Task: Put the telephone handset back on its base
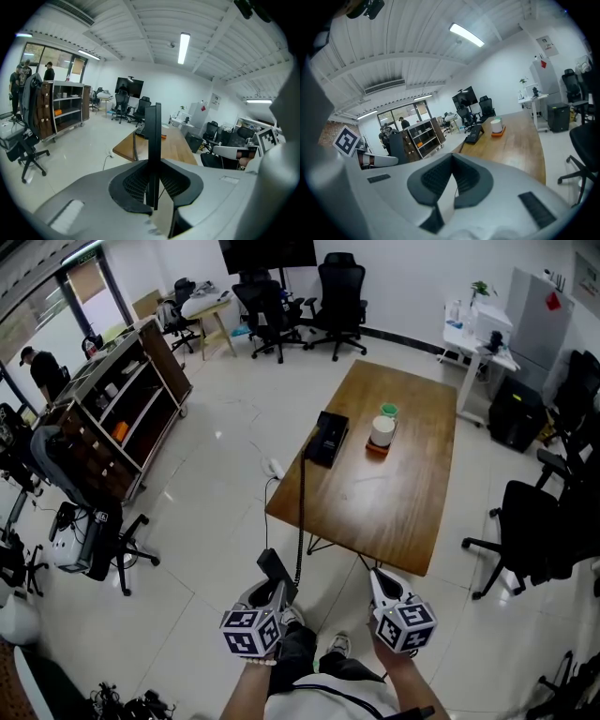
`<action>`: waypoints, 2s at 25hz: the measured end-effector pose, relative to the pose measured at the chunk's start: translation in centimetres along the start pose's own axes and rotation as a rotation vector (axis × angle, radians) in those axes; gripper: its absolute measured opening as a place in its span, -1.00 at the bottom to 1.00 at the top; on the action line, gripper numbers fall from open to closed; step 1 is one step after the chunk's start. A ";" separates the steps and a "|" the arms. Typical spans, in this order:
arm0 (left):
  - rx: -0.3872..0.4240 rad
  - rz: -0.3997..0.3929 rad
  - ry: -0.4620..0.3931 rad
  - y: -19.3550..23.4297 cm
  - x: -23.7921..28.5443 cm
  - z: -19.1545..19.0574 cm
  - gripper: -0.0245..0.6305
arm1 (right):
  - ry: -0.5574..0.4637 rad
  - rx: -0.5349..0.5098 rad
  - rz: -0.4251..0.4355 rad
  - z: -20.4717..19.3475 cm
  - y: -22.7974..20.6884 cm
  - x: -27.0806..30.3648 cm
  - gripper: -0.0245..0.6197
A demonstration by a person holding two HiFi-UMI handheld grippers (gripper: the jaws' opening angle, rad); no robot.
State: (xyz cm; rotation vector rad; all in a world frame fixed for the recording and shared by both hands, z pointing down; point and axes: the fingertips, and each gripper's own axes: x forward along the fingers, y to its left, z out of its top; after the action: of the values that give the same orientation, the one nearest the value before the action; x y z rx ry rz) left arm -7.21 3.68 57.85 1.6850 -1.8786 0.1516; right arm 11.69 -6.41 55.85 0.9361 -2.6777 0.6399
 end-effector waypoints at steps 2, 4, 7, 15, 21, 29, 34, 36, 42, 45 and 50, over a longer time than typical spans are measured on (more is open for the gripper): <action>-0.001 -0.005 0.003 0.4 0.4 0.3 -0.71 | 0.001 0.000 -0.003 0.2 0.1 0.6 -0.92; -0.002 -0.013 0.008 0.9 1.0 0.5 -0.71 | -0.002 -0.003 -0.010 0.5 0.2 1.3 -0.92; -0.004 -0.029 0.016 1.5 2.2 0.8 -0.71 | 0.000 -0.009 -0.025 0.9 0.0 2.3 -0.92; -0.005 -0.070 0.038 3.0 5.6 2.4 -0.71 | 0.001 -0.019 -0.067 2.6 -0.8 5.6 -0.92; -0.001 -0.105 0.053 4.3 8.1 4.5 -0.71 | -0.002 -0.029 -0.087 4.6 -0.7 8.6 -0.92; -0.001 -0.150 0.084 6.9 11.0 6.2 -0.71 | -0.026 -0.045 -0.120 7.5 -0.3 12.5 -0.92; 0.006 -0.188 0.096 8.3 12.2 7.4 -0.71 | -0.040 -0.042 -0.145 8.4 0.5 14.4 -0.92; 0.011 -0.209 0.102 9.0 12.8 7.8 -0.71 | -0.045 -0.041 -0.155 8.4 1.0 15.2 -0.92; 0.021 -0.275 0.132 9.4 14.6 8.3 -0.71 | -0.054 -0.042 -0.187 8.3 1.1 15.8 -0.92; 0.017 -0.300 0.153 9.5 15.5 8.4 -0.71 | -0.044 -0.033 -0.203 8.1 0.5 16.1 -0.92; 0.001 -0.359 0.191 9.6 17.9 9.1 -0.71 | -0.044 -0.029 -0.212 9.1 -0.6 18.0 -0.92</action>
State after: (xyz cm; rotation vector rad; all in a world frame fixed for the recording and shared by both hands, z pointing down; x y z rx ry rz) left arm -19.59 -14.24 62.36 1.9050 -1.4138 0.1606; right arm -2.38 -20.76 54.44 1.2182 -2.5690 0.5378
